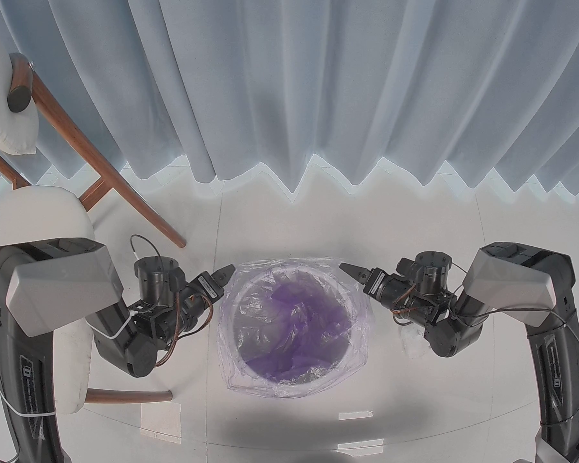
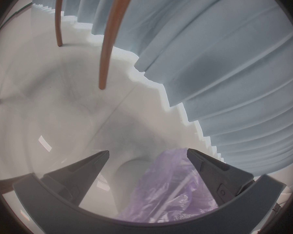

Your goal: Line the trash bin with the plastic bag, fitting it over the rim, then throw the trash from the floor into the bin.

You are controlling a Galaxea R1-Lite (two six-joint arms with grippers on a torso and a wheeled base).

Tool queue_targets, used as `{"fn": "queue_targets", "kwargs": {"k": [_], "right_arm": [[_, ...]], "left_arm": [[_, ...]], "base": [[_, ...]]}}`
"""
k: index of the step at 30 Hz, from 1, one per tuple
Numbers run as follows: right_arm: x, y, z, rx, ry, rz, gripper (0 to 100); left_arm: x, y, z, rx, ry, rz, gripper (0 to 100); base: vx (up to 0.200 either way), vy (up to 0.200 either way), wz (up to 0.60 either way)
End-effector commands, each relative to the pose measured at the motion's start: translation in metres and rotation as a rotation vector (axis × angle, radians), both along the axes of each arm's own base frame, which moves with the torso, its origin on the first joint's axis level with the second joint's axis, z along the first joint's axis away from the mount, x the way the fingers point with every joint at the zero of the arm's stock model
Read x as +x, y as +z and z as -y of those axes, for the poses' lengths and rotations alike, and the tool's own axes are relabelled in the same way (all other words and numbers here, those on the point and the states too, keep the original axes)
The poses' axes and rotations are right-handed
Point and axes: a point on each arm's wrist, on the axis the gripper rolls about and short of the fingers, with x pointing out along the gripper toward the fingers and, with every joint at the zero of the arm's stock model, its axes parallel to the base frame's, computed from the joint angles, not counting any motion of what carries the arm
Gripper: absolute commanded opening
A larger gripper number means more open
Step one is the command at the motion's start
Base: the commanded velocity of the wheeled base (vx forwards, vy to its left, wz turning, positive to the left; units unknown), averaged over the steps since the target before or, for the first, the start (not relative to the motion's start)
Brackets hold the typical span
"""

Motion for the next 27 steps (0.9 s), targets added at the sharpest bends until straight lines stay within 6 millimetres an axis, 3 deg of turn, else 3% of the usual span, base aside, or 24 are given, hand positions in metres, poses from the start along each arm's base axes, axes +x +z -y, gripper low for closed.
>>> {"fn": "queue_targets", "kwargs": {"k": [1,7,8,9,14,21,27], "right_arm": [[-0.026,0.031,0.011,0.01,-0.003,0.034,100],[-0.057,0.045,0.026,-0.016,-0.008,0.08,100],[-0.057,0.045,0.026,-0.016,-0.008,0.08,100],[-0.07,0.045,0.035,-0.051,-0.029,0.103,100],[-0.101,0.034,0.046,-0.109,-0.029,0.083,100],[-0.109,0.029,0.046,-0.14,-0.07,0.052,100],[-0.115,0.026,0.039,-0.151,-0.053,0.038,100]], "left_arm": [[-0.027,0.014,-0.007,0.003,0.008,0.011,100],[-0.033,0.019,-0.01,-0.003,0.014,0.046,100],[-0.033,0.019,-0.01,-0.003,0.014,0.046,100],[-0.034,0.022,-0.012,-0.005,0.02,0.053,100],[-0.047,0.018,-0.01,0.007,0.003,0.02,100],[-0.058,0.012,0.001,0.015,-0.02,0.015,100],[-0.053,-0.002,0.001,0.025,-0.012,-0.009,100]], "base": [[0.0,0.0,0.0],[0.0,0.0,0.0],[0.0,0.0,0.0],[0.0,0.0,0.0],[0.0,0.0,0.0],[0.0,0.0,0.0],[0.0,0.0,0.0]]}}
